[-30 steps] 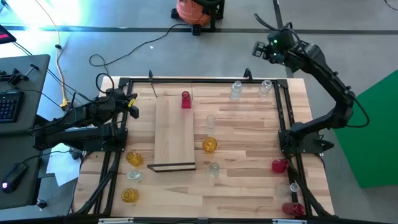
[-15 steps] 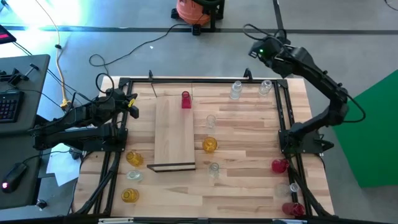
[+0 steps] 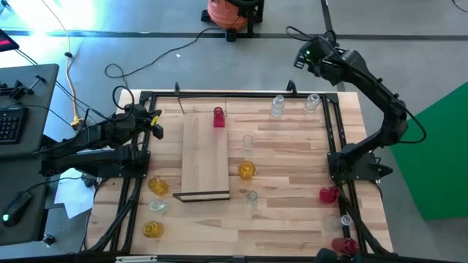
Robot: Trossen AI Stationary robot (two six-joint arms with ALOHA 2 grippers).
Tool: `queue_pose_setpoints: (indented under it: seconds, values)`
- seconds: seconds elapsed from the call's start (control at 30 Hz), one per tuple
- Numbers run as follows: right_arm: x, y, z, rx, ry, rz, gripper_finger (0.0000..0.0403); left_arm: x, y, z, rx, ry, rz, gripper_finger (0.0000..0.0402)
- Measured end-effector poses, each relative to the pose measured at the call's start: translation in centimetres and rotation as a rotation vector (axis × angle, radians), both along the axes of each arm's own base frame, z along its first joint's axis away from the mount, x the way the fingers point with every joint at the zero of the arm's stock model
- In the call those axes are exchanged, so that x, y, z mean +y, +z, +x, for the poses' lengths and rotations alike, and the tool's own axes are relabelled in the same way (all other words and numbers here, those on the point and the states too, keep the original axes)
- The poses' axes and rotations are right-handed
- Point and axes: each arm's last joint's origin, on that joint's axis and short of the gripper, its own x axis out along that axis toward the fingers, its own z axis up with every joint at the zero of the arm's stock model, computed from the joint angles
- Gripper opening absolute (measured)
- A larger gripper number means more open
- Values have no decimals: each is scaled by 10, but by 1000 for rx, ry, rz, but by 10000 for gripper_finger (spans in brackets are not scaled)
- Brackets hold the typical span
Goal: Sort vases onto shelf
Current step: Put the transparent vase on the shelf
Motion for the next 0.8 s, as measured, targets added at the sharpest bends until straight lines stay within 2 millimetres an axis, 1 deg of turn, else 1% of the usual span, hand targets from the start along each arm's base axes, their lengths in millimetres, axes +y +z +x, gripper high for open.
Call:
queue_pose_setpoints:
  seconds: [0.13,0.23,0.57,0.7,0.8]
  values:
    - [-3,0,-3,40,29,7,0,0,0,0,0,0,0,0]
    - [-5,0,-5,83,89,27,0,0,0,0,0,0,0,1]
    - [-2,-4,-2,350,639,137,0,0,0,0,0,0,0,0]
    - [-1,-5,0,459,872,141,0,0,0,0,0,0,0,1]
    - [0,-5,1,500,992,135,0,0,0,0,-1,1,0,0]
